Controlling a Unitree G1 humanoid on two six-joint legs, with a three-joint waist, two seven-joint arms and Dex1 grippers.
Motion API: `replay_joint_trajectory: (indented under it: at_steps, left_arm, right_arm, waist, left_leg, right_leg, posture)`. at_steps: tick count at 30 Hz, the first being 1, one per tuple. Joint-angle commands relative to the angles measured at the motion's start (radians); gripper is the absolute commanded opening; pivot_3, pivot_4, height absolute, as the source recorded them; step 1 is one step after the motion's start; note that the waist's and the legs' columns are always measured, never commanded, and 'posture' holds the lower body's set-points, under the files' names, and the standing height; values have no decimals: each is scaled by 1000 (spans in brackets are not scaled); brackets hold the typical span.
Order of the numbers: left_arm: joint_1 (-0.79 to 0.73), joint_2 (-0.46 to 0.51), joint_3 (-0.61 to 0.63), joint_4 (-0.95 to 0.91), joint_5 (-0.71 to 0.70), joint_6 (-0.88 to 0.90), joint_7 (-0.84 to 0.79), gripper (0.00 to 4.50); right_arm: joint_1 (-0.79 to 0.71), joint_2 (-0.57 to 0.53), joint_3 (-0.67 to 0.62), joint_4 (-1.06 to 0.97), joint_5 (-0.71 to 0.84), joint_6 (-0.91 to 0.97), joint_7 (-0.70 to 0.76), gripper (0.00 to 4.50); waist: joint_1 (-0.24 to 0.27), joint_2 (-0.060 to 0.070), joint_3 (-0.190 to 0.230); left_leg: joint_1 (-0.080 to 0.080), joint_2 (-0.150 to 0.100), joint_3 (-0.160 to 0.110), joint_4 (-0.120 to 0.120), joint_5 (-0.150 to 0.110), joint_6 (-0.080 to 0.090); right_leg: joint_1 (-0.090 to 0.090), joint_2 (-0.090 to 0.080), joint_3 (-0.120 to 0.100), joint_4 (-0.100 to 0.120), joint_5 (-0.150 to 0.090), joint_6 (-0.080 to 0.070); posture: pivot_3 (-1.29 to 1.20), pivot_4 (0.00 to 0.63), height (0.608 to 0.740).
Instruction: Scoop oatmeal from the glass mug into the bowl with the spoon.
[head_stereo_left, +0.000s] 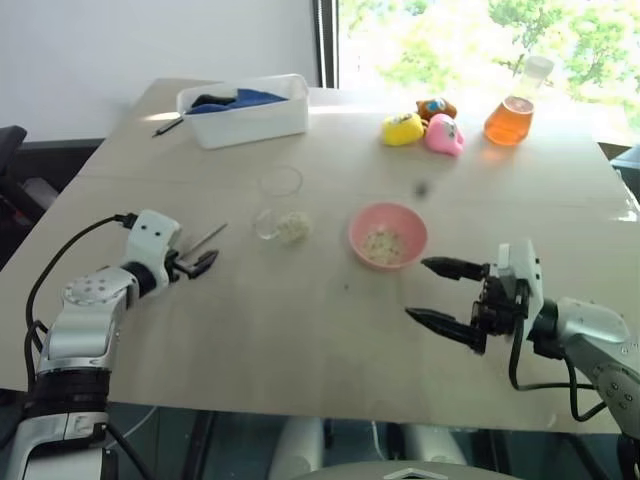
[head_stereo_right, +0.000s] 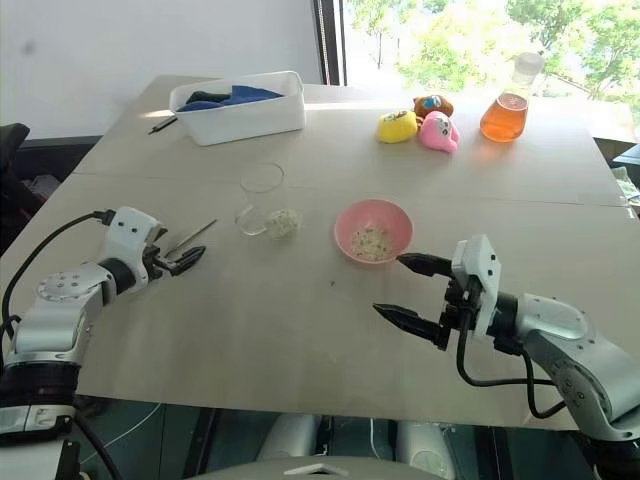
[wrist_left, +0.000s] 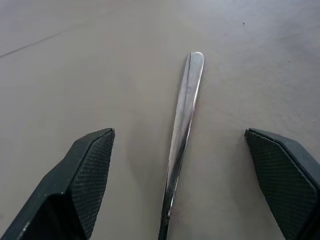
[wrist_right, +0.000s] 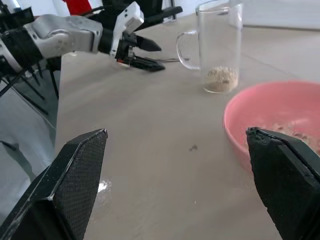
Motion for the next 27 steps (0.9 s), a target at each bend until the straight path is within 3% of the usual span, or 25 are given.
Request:
replay_joint_trajectory:
  at_steps: [1,2,4,8,11,15,20,24,27]
  left_arm:
    - [17,24,-6,21,-12,84,-53,4100]
    - [23,28,-2,23,-30,117,-75,4100]
    - [27,21,22,31,-78,193,-100,3451]
    - [-12,14,69,150,-130,265,-120,1591]
    - [-57,25,80,320,-114,216,-131,208]
    - [-90,42,71,492,-69,112,-121,89]
    - [-48,31,98,491,-96,-38,-154,89]
    - [26,-62,208,340,-197,-194,-148,89]
    - [187,-175,243,-33,-334,-193,-197,89]
  right_arm:
    - [18,-20,-71,-19,4,-28,12,4500]
    - [23,-22,-80,-18,1,-30,10,4500]
    - [31,-25,-94,-19,3,-29,8,4500]
    - [35,-22,-102,-32,8,-18,-2,4500]
    - [23,-14,-105,-34,18,-10,-21,4500]
    - [11,-12,-100,-31,14,-7,-31,4500]
    - [11,-8,-102,-31,12,-9,-41,4500]
    - [13,1,-90,-30,11,-9,-51,4500]
    - [-1,17,-69,-28,18,2,-58,4500]
  waist:
    - [-2,0,0]
    - [-4,0,0]
    - [-9,0,0]
    - [-11,1,0]
    - [-11,1,0]
    - [-14,5,-3]
    - [-36,13,-7]
    - [-39,12,-7]
    - [-35,11,-6]
  left_leg:
    - [0,0,0,0,0,0]
    - [0,0,0,0,0,0]
    - [2,0,1,0,0,0]
    - [4,0,2,0,0,0]
    - [8,0,4,0,0,0]
    - [16,0,8,0,0,0]
    - [22,4,9,-2,0,0]
    - [23,4,10,-3,0,0]
    - [16,4,10,-2,0,0]
  right_leg:
    - [0,0,0,0,0,0]
    - [0,0,0,1,0,0]
    - [0,0,1,3,0,0]
    - [0,0,1,5,0,0]
    - [1,2,2,8,0,0]
    - [5,2,6,12,-1,0]
    - [6,4,11,16,-1,-1]
    - [5,4,16,17,0,-1]
    - [1,1,18,14,0,0]
  posture:
    - [0,150,740]
    - [0,150,740]
    - [0,150,740]
    - [0,150,740]
    - [0,150,740]
    - [0,150,740]
    - [0,150,740]
    - [0,150,740]
    - [0,150,740]
